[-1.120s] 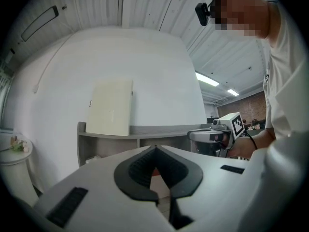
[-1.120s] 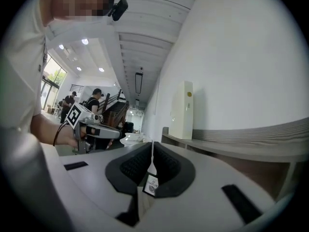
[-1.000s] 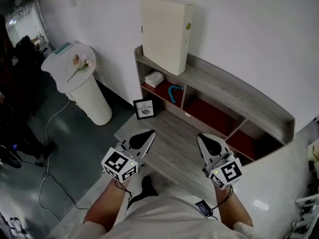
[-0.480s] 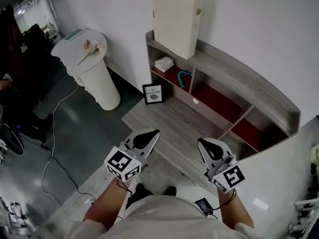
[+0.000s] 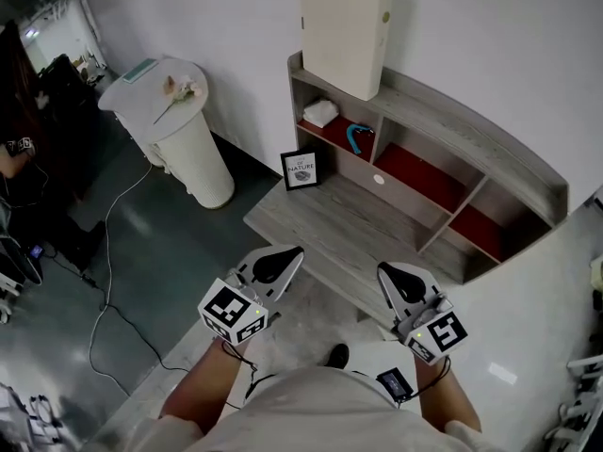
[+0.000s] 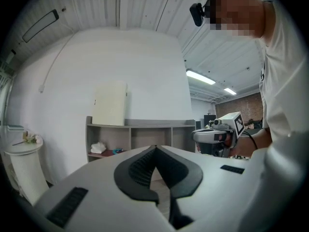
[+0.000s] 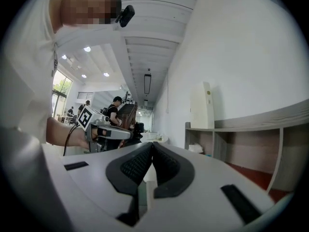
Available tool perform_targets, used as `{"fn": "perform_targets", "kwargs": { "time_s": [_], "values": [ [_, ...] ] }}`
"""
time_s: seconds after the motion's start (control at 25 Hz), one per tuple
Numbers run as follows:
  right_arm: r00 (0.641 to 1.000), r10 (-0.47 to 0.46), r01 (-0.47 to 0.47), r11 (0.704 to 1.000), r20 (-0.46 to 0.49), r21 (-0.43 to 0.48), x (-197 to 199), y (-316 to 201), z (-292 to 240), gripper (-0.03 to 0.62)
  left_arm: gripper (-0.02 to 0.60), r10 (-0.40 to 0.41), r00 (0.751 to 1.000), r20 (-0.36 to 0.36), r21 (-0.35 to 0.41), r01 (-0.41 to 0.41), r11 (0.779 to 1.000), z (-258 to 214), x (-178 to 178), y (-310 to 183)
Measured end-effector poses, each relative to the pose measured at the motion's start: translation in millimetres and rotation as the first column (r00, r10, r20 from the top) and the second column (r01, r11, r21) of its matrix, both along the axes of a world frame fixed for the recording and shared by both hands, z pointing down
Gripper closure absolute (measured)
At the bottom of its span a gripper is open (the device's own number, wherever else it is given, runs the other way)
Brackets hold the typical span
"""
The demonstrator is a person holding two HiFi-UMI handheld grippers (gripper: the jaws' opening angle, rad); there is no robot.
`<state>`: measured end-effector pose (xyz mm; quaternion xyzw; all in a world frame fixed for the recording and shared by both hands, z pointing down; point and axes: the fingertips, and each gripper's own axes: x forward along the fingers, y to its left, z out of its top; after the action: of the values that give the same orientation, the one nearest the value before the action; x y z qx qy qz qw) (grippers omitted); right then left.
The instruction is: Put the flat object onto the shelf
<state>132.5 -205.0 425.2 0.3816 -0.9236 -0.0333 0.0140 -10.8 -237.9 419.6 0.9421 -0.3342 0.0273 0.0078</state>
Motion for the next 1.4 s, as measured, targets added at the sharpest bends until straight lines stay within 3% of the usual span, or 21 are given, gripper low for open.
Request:
{"fn": "perform_targets", "kwargs": {
  "time_s": [0.64, 0.92, 1.2, 1.4],
  "values": [
    [0.997, 0.077, -0.076, 0.996, 0.026, -0.038, -122, 109, 14, 0.574, 0.569, 0.058, 0.998, -0.002, 0.017, -0.058, 0.998, 5, -130, 109],
    [0.985, 0.169, -0.168, 0.985, 0.039, -0.03, -156, 167, 14, 0.574, 0.569, 0.079, 0.997, -0.005, 0.02, -0.079, 0.997, 7, -180, 164],
    [0.978, 0.208, -0.208, 0.978, 0.019, 0.002, -177, 215, 13, 0.574, 0.569, 0.061, 0.998, -0.029, 0.03, -0.06, 0.998, 7, -205, 200],
    [0.982, 0.187, -0.187, 0.981, 0.003, 0.044, -187, 236, 13, 0.574, 0.569, 0.055, 0.998, -0.035, 0.036, -0.054, 0.998, 13, -205, 212]
  ]
}}
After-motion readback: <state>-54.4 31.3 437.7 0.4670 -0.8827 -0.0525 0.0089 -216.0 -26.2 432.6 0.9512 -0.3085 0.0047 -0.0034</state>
